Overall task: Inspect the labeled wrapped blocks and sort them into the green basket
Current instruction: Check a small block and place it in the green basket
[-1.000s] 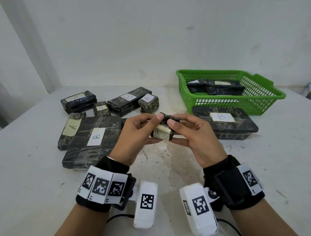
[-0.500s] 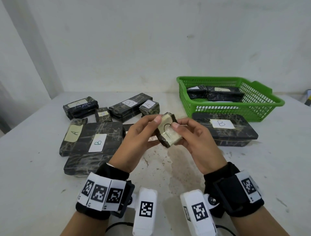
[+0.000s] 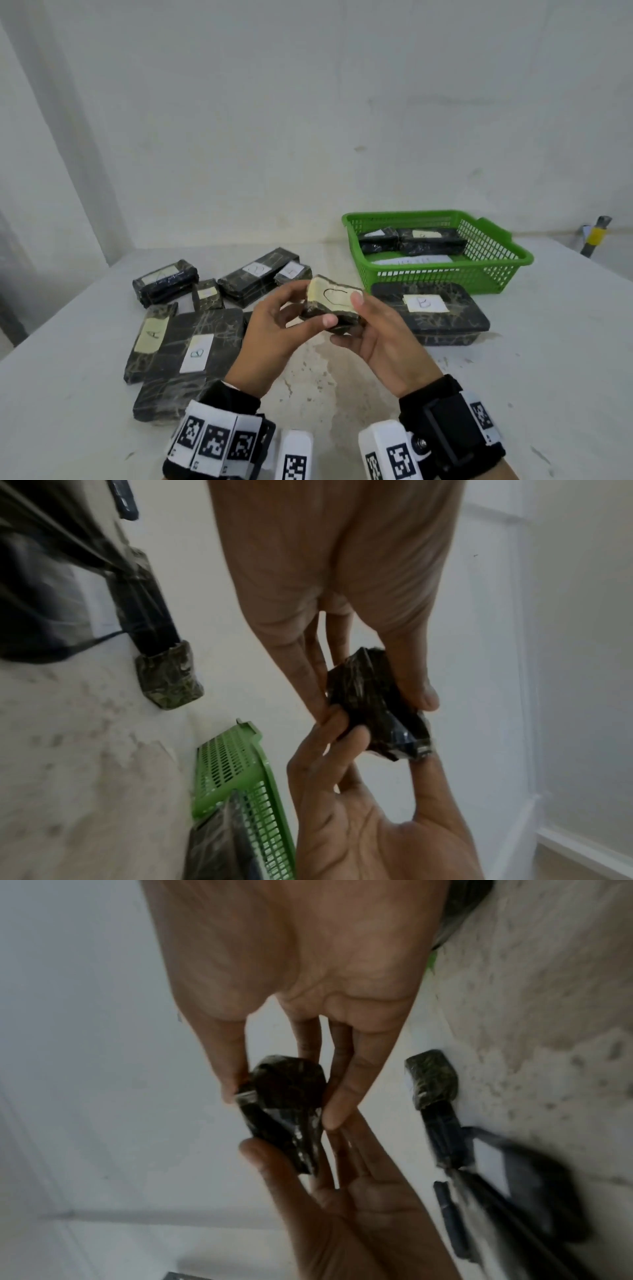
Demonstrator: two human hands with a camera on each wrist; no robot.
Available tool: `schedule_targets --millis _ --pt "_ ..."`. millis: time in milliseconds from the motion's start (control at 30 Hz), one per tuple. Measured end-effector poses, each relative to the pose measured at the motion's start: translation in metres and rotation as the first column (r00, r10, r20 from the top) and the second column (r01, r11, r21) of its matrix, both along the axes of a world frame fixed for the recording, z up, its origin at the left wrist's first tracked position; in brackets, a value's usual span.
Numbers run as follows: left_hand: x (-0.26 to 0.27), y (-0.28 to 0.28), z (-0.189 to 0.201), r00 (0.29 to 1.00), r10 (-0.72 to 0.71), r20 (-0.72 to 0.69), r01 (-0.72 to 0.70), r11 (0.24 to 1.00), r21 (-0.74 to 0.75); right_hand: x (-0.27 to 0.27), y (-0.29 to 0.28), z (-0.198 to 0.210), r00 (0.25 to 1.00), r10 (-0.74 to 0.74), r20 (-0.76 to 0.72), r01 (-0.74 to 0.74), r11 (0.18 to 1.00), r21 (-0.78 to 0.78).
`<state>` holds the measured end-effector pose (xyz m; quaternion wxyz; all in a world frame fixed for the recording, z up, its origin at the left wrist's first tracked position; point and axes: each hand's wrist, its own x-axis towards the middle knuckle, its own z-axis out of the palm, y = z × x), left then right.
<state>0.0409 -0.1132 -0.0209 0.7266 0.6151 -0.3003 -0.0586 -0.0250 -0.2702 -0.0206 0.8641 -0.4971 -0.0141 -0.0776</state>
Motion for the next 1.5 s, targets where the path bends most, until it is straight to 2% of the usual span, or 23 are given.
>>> schedule_targets --millis 67,167,333,433,533,633,700,767,867,1000,1100,1233,1433,1500 --pt "0.001 -0.006 0.014 0.998 0.047 0.041 -0.047 0.999 -0.003 -0.001 -0.002 0.013 1.000 -0.023 -0.004 0.023 0.997 0.068" --pt "0.002 -0.023 0.029 0.995 0.087 0.054 -0.086 0.996 -0.023 -0.001 -0.011 0.032 0.996 -0.078 -0.032 0.080 0.993 0.091" --pt "0.017 -0.063 0.043 1.000 0.028 -0.011 -0.027 0.999 0.043 0.003 -0.046 0.063 0.971 -0.231 -0.064 0.231 0.973 0.001" --pt "0.031 -0.085 0.045 0.990 -0.001 -0.140 0.017 0.994 0.110 0.014 -0.078 0.083 0.953 -0.291 -0.080 0.287 0.956 -0.059" --pt "0.054 -0.110 0.038 0.955 0.075 -0.288 -0.041 0.992 0.121 0.045 -0.116 0.104 0.932 -0.334 -0.137 0.323 0.941 -0.097" --pt "0.076 -0.134 0.032 0.921 0.171 -0.349 -0.117 0.978 0.170 0.092 -0.150 0.123 0.900 -0.382 -0.209 0.355 0.922 -0.158" --pt "0.091 -0.150 0.028 0.906 0.172 -0.386 -0.101 0.975 0.198 0.126 -0.170 0.127 0.880 -0.405 -0.249 0.346 0.905 -0.248" --pt "0.104 -0.161 0.023 0.891 0.132 -0.434 -0.043 0.977 0.209 0.156 -0.186 0.120 0.855 -0.399 -0.331 0.298 0.901 -0.315" --pt "0.119 -0.169 0.013 0.889 0.079 -0.451 0.012 0.981 0.195 0.200 -0.217 0.092 0.801 -0.338 -0.494 0.121 0.900 -0.420" --pt "0.128 -0.166 0.000 0.888 0.015 -0.460 0.065 0.985 0.157 0.245 -0.259 0.041 0.703 -0.397 -0.590 -0.010 0.824 -0.566" --pt "0.128 -0.167 -0.002 0.891 0.000 -0.455 0.070 0.988 0.137 0.250 -0.252 0.026 0.651 -0.365 -0.665 -0.120 0.816 -0.565" --pt "0.131 -0.170 -0.005 0.885 0.002 -0.466 0.062 0.990 0.123 0.257 -0.248 0.006 0.605 -0.289 -0.742 -0.191 0.852 -0.487" --pt "0.130 -0.166 -0.006 0.873 -0.032 -0.486 0.084 0.993 0.085 0.264 -0.243 0.007 0.572 -0.328 -0.751 -0.339 0.740 -0.581" --pt "0.130 -0.165 -0.005 0.861 -0.057 -0.506 0.098 0.994 0.055 0.264 -0.239 0.007 0.572 -0.305 -0.762 -0.342 0.755 -0.559"
